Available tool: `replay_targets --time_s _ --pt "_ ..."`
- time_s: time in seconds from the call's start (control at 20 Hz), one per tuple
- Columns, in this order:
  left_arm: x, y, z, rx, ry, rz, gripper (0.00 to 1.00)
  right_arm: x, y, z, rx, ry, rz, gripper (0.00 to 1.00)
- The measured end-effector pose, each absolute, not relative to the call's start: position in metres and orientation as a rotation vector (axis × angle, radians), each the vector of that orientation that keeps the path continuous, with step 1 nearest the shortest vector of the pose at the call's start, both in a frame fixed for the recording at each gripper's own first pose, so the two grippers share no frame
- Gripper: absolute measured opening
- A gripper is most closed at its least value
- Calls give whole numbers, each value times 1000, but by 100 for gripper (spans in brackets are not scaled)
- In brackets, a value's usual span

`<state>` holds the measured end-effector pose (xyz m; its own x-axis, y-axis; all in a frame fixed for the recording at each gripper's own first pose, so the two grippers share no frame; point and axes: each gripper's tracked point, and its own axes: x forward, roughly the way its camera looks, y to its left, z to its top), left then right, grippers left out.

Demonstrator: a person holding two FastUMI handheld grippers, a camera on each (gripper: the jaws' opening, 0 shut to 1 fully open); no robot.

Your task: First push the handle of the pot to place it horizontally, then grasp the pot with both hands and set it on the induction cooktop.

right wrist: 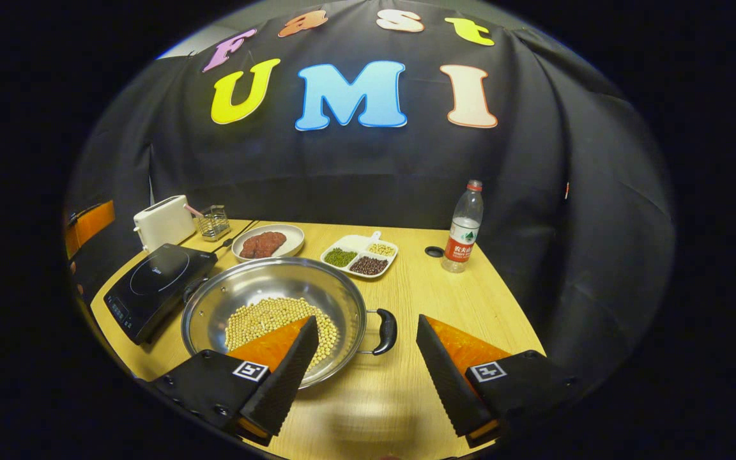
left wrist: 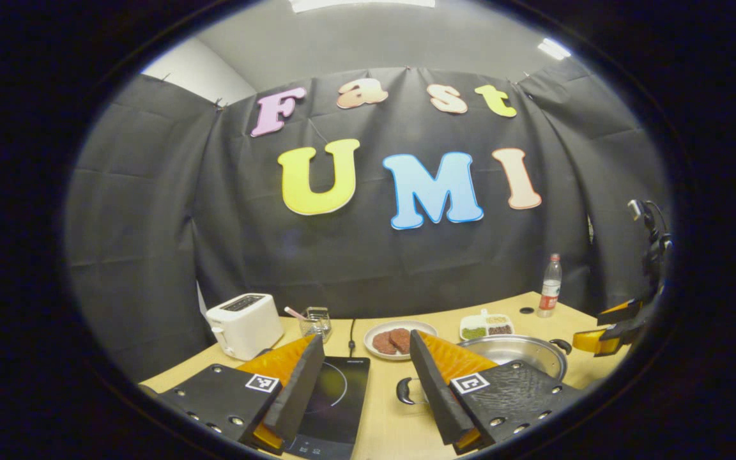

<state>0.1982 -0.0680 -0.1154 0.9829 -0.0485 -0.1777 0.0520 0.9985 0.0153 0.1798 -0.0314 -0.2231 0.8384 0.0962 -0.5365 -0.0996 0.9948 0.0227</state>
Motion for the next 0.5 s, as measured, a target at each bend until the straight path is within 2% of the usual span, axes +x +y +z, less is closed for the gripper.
replay_targets --time_s 0.5 --pt "237 -104 -193 -44 364 -162 80 198 -32 -240 -34 569 95 99"
